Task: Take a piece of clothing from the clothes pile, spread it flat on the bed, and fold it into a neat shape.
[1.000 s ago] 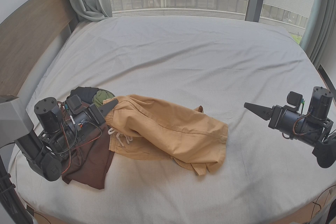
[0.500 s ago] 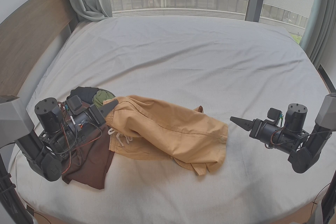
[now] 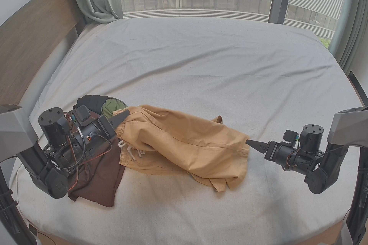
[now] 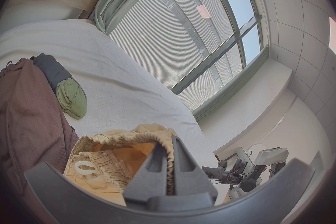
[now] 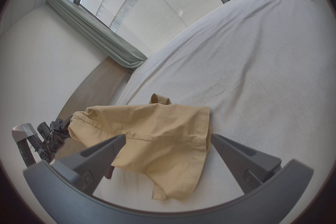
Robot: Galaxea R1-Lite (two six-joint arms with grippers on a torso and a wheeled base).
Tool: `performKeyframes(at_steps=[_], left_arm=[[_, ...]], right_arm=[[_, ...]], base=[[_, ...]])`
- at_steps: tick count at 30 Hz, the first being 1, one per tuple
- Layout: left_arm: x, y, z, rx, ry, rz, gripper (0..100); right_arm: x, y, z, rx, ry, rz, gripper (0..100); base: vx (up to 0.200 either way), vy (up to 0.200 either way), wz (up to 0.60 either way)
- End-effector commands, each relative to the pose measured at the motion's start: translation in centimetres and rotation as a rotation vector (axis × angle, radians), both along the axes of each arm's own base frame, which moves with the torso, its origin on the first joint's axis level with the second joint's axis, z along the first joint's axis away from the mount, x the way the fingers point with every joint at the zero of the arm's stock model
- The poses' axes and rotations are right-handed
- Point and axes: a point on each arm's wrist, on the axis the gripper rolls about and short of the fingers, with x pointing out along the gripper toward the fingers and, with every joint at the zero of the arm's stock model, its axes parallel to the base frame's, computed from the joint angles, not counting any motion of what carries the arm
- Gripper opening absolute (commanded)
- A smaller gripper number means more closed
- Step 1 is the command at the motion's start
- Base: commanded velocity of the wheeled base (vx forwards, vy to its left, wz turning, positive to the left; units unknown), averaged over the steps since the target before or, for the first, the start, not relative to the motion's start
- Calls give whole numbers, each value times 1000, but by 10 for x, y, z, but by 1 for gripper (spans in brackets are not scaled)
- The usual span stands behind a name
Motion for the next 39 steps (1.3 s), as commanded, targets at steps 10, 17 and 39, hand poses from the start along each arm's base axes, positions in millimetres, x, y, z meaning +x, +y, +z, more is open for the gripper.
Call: performKeyframes(at_steps=[10,17,39], left_arm=[[0,0,0,0,0,-1,0],[0,1,0,0,2,2,0],[2,2,0,-3,-4,7,0]], right_arm=[[17,3,-35,-13,57,-4,100],[32,11,-48,-13,51,-1,100],[40,38,-50,94,4,52,100]], base=[[0,0,0],[0,0,0],[0,0,0]])
